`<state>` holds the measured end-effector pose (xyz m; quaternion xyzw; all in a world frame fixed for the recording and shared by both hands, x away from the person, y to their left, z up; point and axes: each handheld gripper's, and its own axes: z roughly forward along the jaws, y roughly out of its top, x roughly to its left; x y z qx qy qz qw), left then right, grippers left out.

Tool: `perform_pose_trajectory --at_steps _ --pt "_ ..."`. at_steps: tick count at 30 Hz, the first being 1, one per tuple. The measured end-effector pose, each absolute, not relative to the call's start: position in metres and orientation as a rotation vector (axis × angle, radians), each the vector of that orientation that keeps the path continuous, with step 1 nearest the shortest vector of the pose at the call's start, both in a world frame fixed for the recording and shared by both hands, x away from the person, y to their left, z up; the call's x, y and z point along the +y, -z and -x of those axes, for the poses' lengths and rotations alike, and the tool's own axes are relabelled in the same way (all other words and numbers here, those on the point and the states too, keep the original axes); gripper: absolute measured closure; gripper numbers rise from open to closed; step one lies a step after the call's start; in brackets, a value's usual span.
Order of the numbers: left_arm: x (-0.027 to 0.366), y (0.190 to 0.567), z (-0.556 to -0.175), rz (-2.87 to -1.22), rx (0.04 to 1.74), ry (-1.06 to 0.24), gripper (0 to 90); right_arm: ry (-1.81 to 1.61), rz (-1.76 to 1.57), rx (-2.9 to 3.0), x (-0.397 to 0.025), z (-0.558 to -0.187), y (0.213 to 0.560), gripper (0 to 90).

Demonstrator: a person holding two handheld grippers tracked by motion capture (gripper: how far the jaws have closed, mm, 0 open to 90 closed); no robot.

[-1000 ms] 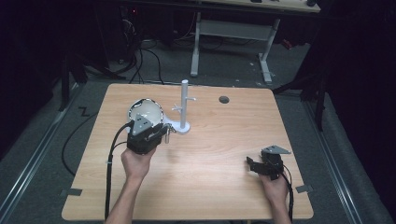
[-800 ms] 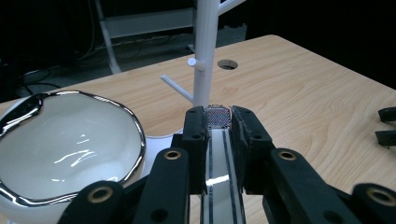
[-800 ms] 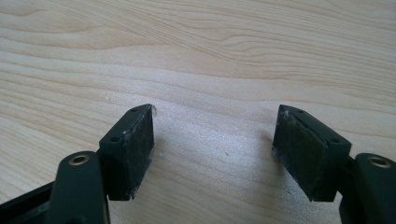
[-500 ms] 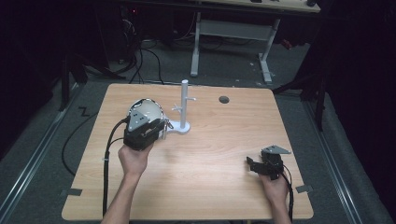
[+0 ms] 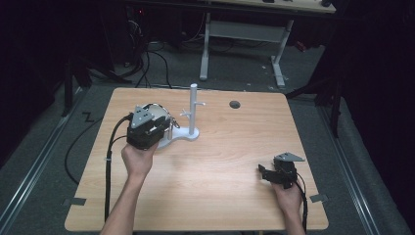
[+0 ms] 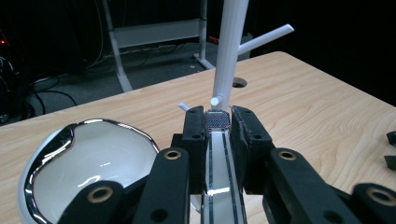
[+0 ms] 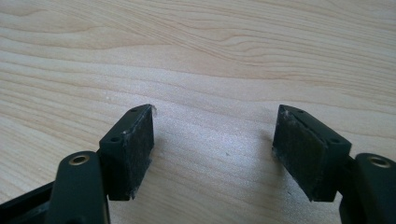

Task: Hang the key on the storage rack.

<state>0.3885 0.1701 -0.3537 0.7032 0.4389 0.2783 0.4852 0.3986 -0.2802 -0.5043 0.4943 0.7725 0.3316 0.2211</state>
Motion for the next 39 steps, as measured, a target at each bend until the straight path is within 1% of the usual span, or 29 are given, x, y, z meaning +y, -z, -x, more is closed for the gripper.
perform_pose_trajectory --at_steps 15,28,39 --pt "0.165 0.346 -0.405 -1.668 1.058 -0.679 76.3 -0.917 -1.366 2.135 -0.280 -0.399 0.504 29.1" --pt "0.153 0.345 -0.417 -1.696 1.050 -0.718 76.3 -0.917 -1.366 2.135 -0.280 -0.399 0.504 29.2" --pt "0.152 0.350 -0.424 -1.704 1.069 -0.733 76.3 -0.917 -1.366 2.135 -0.280 -0.399 0.504 29.1"
